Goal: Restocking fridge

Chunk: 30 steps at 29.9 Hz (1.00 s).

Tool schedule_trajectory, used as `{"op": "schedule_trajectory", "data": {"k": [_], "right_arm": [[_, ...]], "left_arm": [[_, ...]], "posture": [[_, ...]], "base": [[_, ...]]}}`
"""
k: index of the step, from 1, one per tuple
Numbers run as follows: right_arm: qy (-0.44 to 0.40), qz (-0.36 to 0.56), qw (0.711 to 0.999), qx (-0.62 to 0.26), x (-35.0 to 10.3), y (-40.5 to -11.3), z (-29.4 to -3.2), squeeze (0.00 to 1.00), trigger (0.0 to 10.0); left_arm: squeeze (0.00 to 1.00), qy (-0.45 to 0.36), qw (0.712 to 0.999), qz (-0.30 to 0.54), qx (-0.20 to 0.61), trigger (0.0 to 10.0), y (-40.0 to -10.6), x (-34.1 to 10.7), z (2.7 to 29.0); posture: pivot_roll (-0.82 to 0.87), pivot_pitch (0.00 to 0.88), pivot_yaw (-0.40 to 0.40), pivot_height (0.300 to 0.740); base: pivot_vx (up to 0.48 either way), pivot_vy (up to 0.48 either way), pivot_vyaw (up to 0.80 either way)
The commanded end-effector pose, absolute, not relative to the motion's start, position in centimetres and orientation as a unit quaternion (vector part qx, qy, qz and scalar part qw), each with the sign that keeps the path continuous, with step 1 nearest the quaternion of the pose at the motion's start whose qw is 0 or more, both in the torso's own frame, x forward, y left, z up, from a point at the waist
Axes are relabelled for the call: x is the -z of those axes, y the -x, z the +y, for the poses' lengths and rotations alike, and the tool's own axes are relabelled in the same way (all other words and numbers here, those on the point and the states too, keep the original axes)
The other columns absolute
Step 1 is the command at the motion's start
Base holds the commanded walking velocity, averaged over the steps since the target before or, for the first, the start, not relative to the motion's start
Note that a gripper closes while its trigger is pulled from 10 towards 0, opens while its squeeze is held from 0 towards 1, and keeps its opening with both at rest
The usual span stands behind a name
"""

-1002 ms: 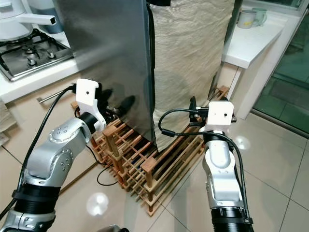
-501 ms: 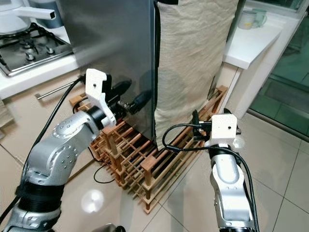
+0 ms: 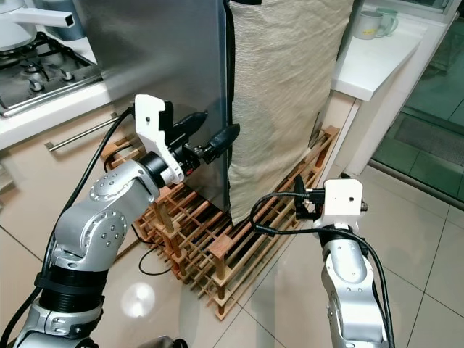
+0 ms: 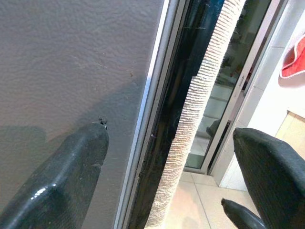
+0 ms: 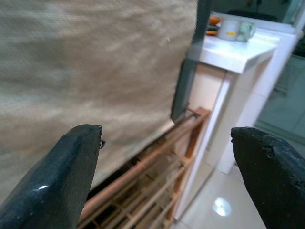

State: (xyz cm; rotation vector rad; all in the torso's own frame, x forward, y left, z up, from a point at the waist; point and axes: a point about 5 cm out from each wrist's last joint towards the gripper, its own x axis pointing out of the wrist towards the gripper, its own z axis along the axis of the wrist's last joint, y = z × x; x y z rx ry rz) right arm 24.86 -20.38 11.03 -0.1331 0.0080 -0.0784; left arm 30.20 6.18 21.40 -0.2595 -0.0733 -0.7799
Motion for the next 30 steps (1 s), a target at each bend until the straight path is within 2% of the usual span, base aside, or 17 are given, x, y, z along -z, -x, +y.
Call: {"op": "schedule_trajectory", "data": {"k": [1,16,20,30], "right_arm": [[0.073,0.019,0.996,0.04,-10.6,-24.7,-20.9,0.0,10.0],[0.072,0.008,0.997,0.026,-10.9,-25.4,-20.0,0.0,10.0],[0.074,0.003,0.997,0.022,-11.0,-25.8,-19.9,0.0,10.0],[0.075,-0.007,0.997,0.021,-11.4,-26.0,-19.6,0.0,10.0]], "left_arm": [[0.0,0.124,0.91,-0.04,0.393,10.0,-29.9,-21.7,5.8],[0.0,0.121,0.902,-0.037,0.414,10.0,-30.0,-21.6,5.0],[0.0,0.12,0.892,-0.027,0.436,10.0,-30.0,-21.3,4.3],[0.0,0.127,0.894,-0.02,0.429,10.0,-30.4,-21.0,4.0]], "posture": [[-0.09,0.0,0.043,0.74],[-0.09,0.0,0.035,0.74],[-0.1,0.0,0.038,0.74],[-0.1,0.0,0.043,0.74]], "base": [[0.0,0.0,0.0],[0.0,0.0,0.0],[0.0,0.0,0.0],[0.0,0.0,0.0]]}}
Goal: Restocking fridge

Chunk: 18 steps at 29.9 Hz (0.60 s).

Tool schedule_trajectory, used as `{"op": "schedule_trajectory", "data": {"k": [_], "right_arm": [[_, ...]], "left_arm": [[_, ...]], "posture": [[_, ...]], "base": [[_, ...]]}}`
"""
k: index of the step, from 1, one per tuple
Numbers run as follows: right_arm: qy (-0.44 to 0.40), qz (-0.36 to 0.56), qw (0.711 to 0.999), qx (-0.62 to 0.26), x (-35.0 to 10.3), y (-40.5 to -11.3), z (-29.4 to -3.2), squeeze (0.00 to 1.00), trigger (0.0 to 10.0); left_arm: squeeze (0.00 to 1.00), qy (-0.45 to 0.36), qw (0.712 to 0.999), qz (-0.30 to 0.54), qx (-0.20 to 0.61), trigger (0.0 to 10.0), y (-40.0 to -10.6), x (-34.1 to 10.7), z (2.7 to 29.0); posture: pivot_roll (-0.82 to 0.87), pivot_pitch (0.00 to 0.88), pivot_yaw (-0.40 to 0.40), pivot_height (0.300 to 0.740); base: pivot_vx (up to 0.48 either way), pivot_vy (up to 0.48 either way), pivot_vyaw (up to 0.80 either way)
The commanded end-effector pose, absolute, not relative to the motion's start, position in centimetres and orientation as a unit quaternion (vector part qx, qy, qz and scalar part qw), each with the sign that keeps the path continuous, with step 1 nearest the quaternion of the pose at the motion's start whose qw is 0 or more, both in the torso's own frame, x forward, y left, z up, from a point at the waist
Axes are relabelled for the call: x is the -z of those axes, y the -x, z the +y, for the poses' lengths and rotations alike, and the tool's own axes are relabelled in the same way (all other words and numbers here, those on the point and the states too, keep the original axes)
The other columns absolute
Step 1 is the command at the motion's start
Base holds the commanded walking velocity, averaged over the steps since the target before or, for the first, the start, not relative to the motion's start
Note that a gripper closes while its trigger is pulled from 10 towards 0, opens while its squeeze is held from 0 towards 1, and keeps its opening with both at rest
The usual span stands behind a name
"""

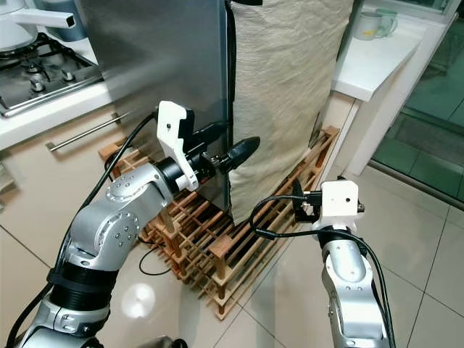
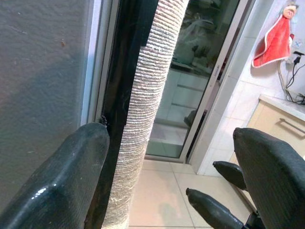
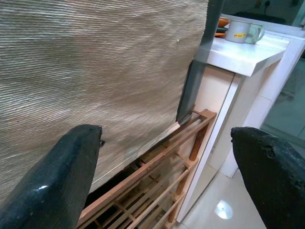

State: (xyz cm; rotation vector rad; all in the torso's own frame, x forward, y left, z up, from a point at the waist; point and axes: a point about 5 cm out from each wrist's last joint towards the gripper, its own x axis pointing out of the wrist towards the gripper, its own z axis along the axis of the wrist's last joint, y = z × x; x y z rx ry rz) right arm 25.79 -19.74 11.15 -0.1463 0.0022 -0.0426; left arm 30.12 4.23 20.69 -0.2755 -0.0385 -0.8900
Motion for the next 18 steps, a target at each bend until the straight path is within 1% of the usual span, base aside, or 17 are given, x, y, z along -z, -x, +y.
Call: {"op": "schedule_trajectory", "data": {"k": [1,9,11,13,15,18], "right_arm": [[0.075,-0.007,0.997,0.02,-11.4,-25.9,-19.6,0.0,10.0],[0.075,-0.008,0.997,0.018,-11.4,-25.9,-19.4,0.0,10.0],[0.075,-0.008,0.997,0.018,-11.4,-25.9,-19.4,0.0,10.0],[0.076,-0.009,0.997,0.019,-11.5,-25.8,-19.3,0.0,10.0],[0.076,-0.01,0.997,0.019,-11.5,-25.8,-19.3,0.0,10.0],[0.077,-0.011,0.997,0.023,-11.6,-25.7,-19.4,0.0,10.0]], "left_arm": [[0.0,0.128,0.896,-0.019,0.424,10.0,-30.5,-20.9,3.9],[0.0,0.145,0.906,-0.007,0.399,10.0,-31.5,-20.6,2.6],[0.0,0.138,0.908,-0.002,0.396,10.0,-31.5,-20.3,2.2],[0.0,0.126,0.902,-0.005,0.413,10.0,-31.3,-20.2,1.3],[0.0,0.124,0.899,-0.009,0.421,10.0,-31.2,-20.4,1.0],[0.0,0.146,0.88,-0.029,0.451,10.0,-30.7,-21.4,0.5]], "posture": [[-0.1,0.0,0.044,0.74],[-0.11,0.0,0.046,0.74],[-0.11,0.0,0.046,0.74],[-0.12,0.0,0.055,0.74],[-0.12,0.0,0.055,0.74],[-0.13,0.0,0.06,0.74]], "base": [[0.0,0.0,0.0],[0.0,0.0,0.0],[0.0,0.0,0.0],[0.0,0.0,0.0],[0.0,0.0,0.0],[0.0,0.0,0.0]]}}
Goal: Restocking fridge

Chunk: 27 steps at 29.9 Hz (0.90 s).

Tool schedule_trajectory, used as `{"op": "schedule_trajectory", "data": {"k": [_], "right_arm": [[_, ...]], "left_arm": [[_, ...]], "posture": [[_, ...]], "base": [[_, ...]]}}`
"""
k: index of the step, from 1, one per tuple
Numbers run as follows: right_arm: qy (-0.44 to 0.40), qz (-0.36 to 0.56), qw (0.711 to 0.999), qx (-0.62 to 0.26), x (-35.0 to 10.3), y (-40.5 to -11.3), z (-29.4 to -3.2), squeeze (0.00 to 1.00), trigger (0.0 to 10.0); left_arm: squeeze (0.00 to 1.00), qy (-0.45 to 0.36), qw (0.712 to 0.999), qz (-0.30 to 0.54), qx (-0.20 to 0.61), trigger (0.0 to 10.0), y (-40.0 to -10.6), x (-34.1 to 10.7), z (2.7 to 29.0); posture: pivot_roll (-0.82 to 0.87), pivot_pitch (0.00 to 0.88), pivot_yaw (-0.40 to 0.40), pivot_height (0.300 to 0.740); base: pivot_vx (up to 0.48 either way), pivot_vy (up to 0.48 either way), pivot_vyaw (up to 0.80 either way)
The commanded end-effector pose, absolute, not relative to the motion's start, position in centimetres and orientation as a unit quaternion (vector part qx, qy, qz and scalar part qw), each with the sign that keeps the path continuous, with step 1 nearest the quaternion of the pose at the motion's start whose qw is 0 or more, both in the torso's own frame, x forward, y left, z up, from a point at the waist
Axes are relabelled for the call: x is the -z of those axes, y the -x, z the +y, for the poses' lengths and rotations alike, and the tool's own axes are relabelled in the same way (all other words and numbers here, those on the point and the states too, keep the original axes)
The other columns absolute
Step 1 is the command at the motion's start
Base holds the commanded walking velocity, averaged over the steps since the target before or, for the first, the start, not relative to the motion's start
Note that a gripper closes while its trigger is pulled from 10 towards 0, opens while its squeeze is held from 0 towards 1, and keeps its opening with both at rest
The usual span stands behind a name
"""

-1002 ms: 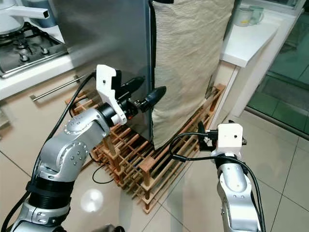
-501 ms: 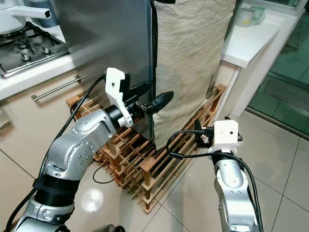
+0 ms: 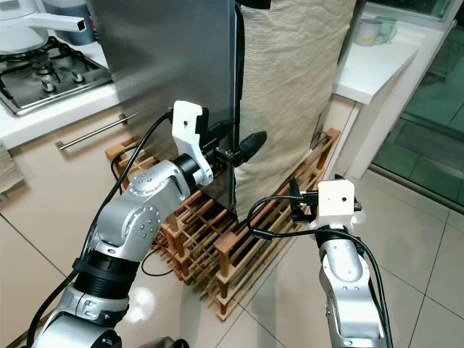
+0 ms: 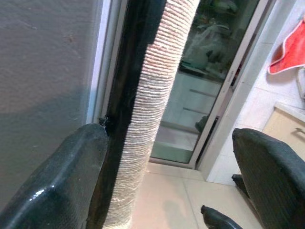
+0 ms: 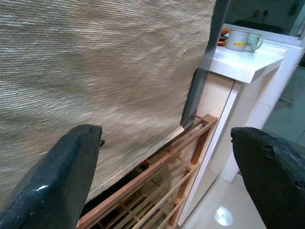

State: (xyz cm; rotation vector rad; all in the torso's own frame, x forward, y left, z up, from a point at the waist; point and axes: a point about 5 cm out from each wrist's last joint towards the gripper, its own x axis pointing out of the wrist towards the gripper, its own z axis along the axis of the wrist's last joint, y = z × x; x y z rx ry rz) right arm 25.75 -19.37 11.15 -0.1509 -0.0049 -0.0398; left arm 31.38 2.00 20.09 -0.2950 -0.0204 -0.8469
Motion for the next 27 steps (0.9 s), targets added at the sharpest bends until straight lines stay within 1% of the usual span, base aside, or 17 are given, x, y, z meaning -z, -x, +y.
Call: {"op": "schedule_trajectory", "data": {"k": [1,6,12,17,21,25,27], "right_arm": [[0.077,-0.011,0.997,0.024,-11.6,-25.7,-19.4,0.0,10.0],[0.078,-0.011,0.997,0.023,-11.7,-25.7,-19.4,0.0,10.0],[0.079,-0.012,0.997,0.02,-11.7,-25.9,-19.2,0.0,10.0],[0.081,-0.013,0.997,0.016,-11.7,-26.0,-19.0,0.0,10.0],[0.082,-0.013,0.996,0.016,-11.7,-26.1,-19.0,0.0,10.0],[0.082,-0.013,0.996,0.016,-11.7,-26.1,-19.0,0.0,10.0],[0.083,-0.013,0.996,0.016,-11.8,-26.1,-19.0,0.0,10.0]], "left_arm": [[0.0,0.143,0.873,-0.036,0.464,10.0,-30.5,-21.7,0.3],[0.0,0.13,0.859,-0.04,0.493,10.0,-30.1,-22.0,-0.4],[0.0,0.138,0.855,-0.031,0.499,10.0,-30.1,-22.9,-1.9],[0.0,0.108,0.859,-0.015,0.5,10.0,-30.4,-22.7,-3.2],[0.0,0.092,0.861,-0.016,0.5,10.0,-30.3,-22.6,-3.5],[0.0,0.086,0.854,-0.025,0.512,10.0,-30.0,-22.8,-4.0],[0.0,0.116,0.828,-0.052,0.546,10.0,-29.1,-23.9,-4.3]], "posture": [[-0.13,0.0,0.059,0.74],[-0.13,0.0,0.056,0.74],[-0.12,0.0,0.053,0.74],[-0.13,0.0,0.055,0.74],[-0.13,0.0,0.057,0.74],[-0.14,0.0,0.057,0.74],[-0.14,0.0,0.058,0.74]], "base": [[0.0,0.0,0.0],[0.0,0.0,0.0],[0.0,0.0,0.0],[0.0,0.0,0.0],[0.0,0.0,0.0],[0.0,0.0,0.0],[0.0,0.0,0.0]]}}
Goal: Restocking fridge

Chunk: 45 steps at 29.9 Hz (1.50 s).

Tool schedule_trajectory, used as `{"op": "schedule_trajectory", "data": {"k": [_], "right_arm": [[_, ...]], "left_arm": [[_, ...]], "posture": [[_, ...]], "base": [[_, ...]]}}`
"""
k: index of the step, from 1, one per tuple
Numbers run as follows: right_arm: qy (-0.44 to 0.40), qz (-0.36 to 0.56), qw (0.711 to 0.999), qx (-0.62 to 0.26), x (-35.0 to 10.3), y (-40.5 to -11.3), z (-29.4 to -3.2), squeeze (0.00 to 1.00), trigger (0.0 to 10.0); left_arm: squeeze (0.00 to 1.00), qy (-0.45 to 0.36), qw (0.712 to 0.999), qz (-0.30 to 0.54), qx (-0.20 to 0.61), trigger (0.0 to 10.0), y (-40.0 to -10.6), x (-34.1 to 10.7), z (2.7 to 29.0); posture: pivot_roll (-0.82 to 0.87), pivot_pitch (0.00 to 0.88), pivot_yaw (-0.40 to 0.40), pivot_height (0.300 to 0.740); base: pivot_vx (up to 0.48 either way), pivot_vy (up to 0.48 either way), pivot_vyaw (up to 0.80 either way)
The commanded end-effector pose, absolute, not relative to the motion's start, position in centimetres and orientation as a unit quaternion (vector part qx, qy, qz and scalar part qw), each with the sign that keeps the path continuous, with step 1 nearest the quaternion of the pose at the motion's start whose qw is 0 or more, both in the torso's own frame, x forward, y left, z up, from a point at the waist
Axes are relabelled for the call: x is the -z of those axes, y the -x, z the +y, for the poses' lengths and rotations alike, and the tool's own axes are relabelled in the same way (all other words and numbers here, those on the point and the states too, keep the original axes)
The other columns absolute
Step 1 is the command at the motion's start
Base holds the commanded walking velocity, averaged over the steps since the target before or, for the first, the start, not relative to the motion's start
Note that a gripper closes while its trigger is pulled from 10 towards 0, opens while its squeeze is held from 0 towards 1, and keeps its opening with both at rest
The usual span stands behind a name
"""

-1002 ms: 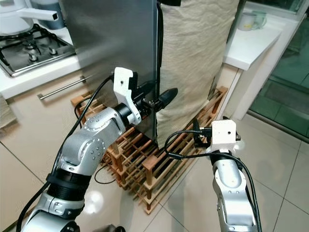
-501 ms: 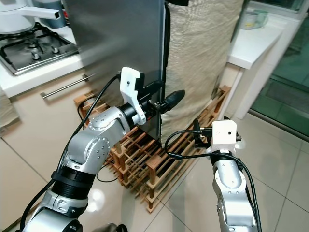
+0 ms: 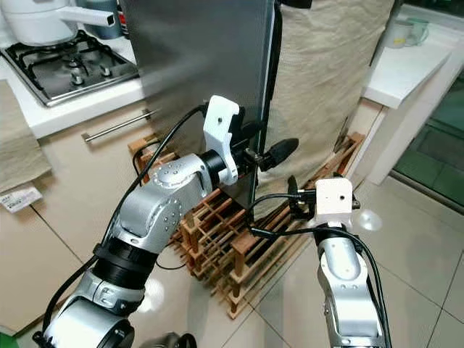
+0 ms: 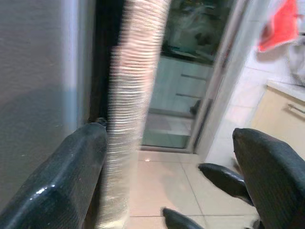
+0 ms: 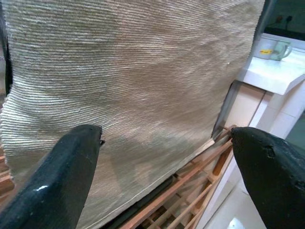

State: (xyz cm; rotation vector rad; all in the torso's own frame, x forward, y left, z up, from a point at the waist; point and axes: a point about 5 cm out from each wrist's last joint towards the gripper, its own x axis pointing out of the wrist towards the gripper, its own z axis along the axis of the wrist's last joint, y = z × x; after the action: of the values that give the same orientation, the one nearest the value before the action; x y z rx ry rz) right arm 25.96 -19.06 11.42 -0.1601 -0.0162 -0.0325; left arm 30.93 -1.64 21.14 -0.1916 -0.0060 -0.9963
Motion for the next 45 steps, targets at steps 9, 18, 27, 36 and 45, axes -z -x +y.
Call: {"op": "schedule_trajectory", "data": {"k": [9,18,27,36,45], "right_arm": [[0.083,-0.013,0.996,0.017,-11.7,-26.0,-19.0,0.0,10.0],[0.08,-0.013,0.996,0.021,-11.6,-26.0,-19.1,0.0,10.0],[0.065,-0.033,0.997,0.014,-12.2,-26.3,-18.9,0.0,10.0],[0.066,-0.037,0.997,0.01,-12.2,-26.6,-18.8,0.0,10.0],[0.065,-0.041,0.997,0.011,-12.3,-26.6,-18.6,0.0,10.0]], "left_arm": [[0.0,0.198,0.764,-0.11,0.604,10.0,-27.5,-26.5,-3.6],[0.0,0.148,0.836,-0.086,0.522,10.0,-29.9,-24.5,-1.4],[0.0,0.123,0.907,-0.051,0.399,10.0,-32.0,-21.4,2.3],[0.0,0.11,0.931,-0.062,0.343,10.0,-33.0,-21.2,3.7],[0.0,0.073,0.955,-0.042,0.285,10.0,-34.4,-19.4,4.3]], "posture": [[-0.13,0.0,0.058,0.74],[-0.13,0.0,0.06,0.74],[-0.12,0.0,0.057,0.74],[-0.11,0.0,0.051,0.74],[-0.11,0.0,0.053,0.74]], "base": [[0.0,0.0,0.0],[0.0,0.0,0.0],[0.0,0.0,0.0],[0.0,0.0,0.0],[0.0,0.0,0.0]]}}
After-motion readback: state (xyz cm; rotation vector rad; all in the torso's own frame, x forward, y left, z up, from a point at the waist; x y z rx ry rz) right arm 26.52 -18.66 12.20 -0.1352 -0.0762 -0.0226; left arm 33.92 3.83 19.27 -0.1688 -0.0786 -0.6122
